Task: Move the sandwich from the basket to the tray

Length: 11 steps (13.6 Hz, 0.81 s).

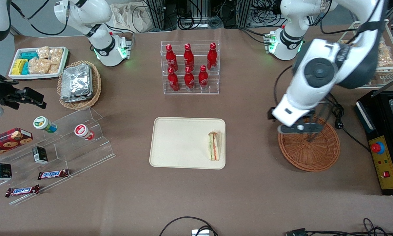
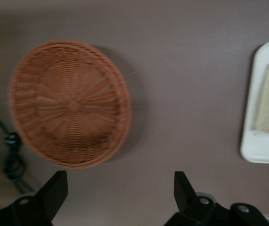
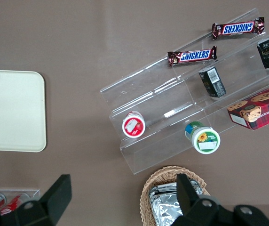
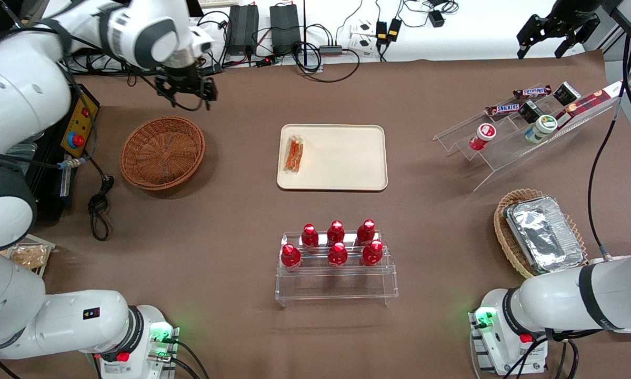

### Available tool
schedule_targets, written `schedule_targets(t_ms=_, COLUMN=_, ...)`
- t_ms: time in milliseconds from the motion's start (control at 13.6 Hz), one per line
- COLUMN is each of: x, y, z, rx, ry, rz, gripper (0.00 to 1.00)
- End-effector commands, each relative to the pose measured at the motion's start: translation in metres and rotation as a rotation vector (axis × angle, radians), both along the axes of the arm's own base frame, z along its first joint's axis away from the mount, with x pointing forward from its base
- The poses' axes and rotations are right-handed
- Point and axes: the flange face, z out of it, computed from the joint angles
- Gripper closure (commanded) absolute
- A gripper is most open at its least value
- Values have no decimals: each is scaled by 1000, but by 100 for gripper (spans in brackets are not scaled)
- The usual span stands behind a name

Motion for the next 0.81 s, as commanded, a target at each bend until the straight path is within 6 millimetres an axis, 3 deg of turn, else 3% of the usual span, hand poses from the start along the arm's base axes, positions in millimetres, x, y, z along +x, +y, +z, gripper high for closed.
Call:
schedule_targets(t_ms=0, x=14, y=59, z=30, rx=-41, ry=32, rz=-2, gripper=0)
schedule_targets(t_ms=220, x=26, y=128, z=56, rx=-106, ry=49, rz=-10, gripper=0)
schedule_targets(t_ms=367, x=36, y=139, z=62, rx=-122, ry=43, rz=-101, gripper=0)
schedule_targets(t_ms=734, x=43, y=136, z=51, rx=-120, ry=44, rz=-27, gripper=0)
